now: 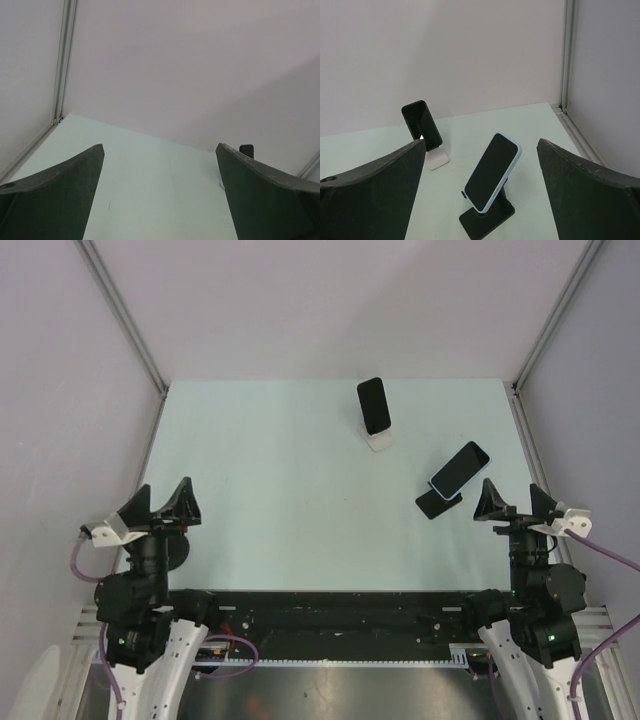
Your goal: Remove the phone from the phone stand
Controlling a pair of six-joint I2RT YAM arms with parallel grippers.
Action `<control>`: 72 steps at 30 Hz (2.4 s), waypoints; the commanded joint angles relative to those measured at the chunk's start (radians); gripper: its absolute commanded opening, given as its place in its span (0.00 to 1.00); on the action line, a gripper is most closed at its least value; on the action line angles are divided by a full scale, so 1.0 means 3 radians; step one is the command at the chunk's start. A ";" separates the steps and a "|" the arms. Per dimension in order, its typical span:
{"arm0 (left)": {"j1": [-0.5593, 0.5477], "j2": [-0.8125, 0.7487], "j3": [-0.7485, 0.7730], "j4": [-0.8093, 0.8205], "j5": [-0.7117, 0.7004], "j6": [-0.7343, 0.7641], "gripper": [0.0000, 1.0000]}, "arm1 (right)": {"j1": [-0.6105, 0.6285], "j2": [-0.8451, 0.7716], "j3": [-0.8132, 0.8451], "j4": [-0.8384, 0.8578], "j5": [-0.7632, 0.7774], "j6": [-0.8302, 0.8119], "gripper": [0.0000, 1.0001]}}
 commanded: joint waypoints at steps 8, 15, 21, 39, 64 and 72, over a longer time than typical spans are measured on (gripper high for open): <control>0.0022 0.0840 0.1128 -0.1487 -0.0398 -0.0274 1.00 | 0.0232 -0.0043 0.0096 0.0042 0.0079 0.0032 1.00; 0.0027 0.1377 0.1690 -0.2244 -0.0934 -0.0427 1.00 | 0.0329 -0.0038 0.0106 0.0016 0.0069 0.0042 1.00; 0.0027 0.1668 0.2181 -0.2943 -0.1441 -0.0463 1.00 | 0.0396 -0.0038 0.0112 0.0001 0.0059 0.0042 1.00; 0.0129 0.2124 0.2035 -0.3385 -0.1943 -0.0749 1.00 | 0.0687 -0.0038 0.0152 -0.0045 0.0053 0.0068 1.00; 0.0487 0.2226 0.1405 -0.2684 -0.2066 -0.0534 1.00 | 0.0769 -0.0038 0.0158 -0.0071 0.0079 0.0052 1.00; 0.0589 0.2186 0.1221 -0.2531 -0.2030 -0.0631 0.98 | 0.0790 -0.0038 0.0158 -0.0076 0.0099 0.0047 1.00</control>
